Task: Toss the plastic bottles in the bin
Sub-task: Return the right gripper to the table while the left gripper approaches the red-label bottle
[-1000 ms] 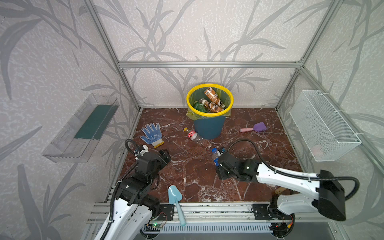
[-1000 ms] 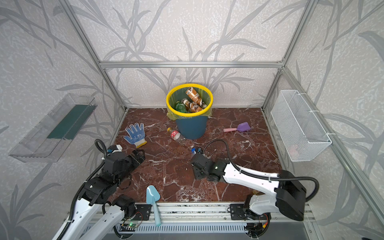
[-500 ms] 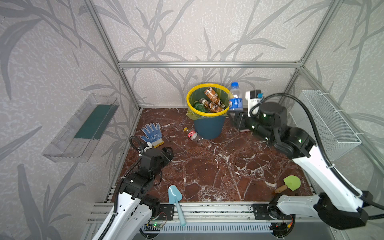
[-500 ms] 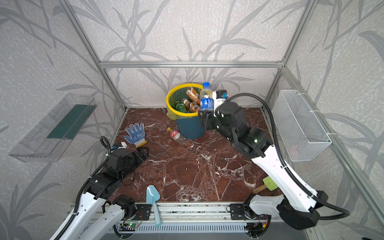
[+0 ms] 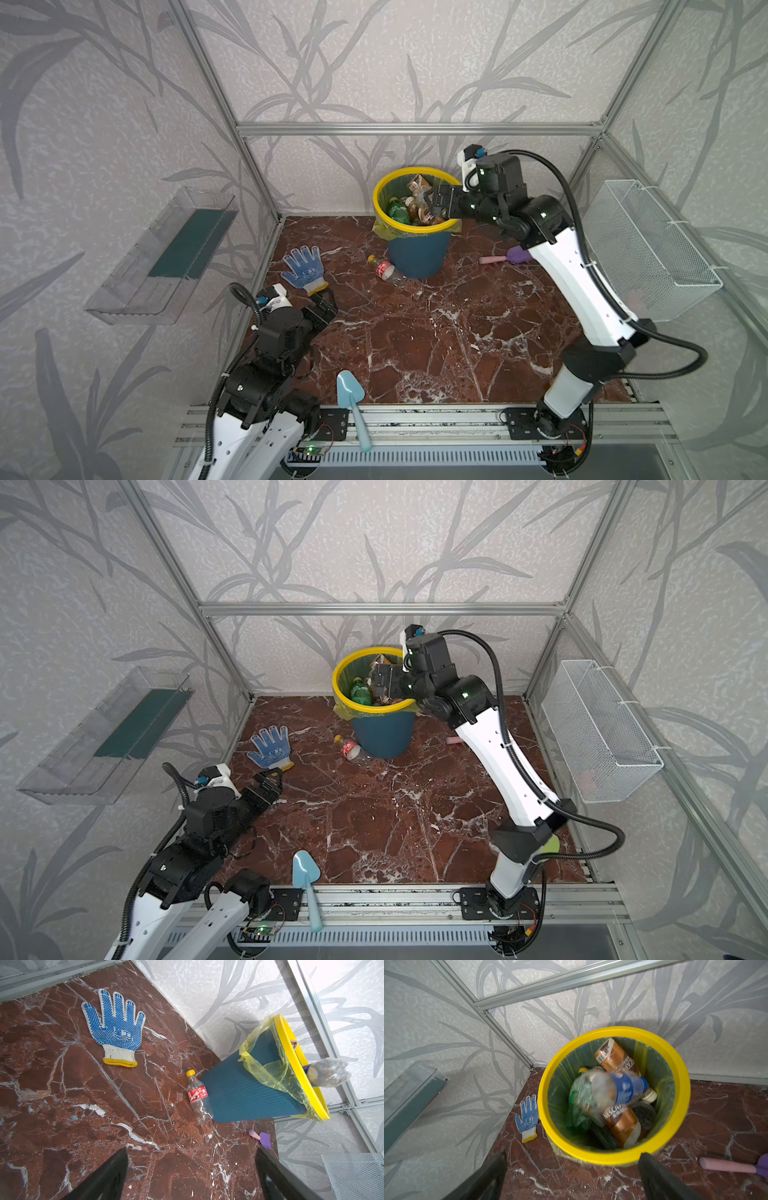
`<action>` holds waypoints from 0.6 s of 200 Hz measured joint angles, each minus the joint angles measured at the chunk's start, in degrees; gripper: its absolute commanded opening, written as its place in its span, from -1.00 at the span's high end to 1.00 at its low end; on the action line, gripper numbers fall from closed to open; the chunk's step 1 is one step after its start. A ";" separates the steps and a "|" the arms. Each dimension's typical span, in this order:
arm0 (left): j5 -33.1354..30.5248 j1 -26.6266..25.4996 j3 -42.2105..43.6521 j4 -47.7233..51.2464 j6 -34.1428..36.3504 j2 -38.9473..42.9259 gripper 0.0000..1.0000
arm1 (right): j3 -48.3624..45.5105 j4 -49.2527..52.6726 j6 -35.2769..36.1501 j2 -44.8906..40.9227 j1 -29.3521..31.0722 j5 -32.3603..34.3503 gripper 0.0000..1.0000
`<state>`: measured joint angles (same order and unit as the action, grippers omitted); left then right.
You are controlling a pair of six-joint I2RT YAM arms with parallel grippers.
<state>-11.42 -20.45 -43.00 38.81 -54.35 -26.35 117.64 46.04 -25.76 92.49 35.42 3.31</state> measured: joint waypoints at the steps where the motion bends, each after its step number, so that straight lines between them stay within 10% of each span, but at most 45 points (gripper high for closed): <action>1: 0.00 0.00 0.00 0.04 0.00 0.00 -0.90 | -1.20 -0.26 -0.02 -0.90 0.02 0.09 -0.95; 52: 0.39 0.00 1.99 0.15 0.13 -1.60 -0.90 | -31.10 -7.43 -3.10 -23.37 -1.29 2.27 -0.98; 120: 1.22 0.00 2.29 -0.24 -0.79 -5.16 -0.99 | -56.65 -11.37 -9.05 -30.36 -1.53 1.22 -0.98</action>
<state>-10.20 -20.45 -40.71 38.57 -55.13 -31.51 60.99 34.68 -34.81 62.13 33.89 4.54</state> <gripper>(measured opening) 0.993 0.991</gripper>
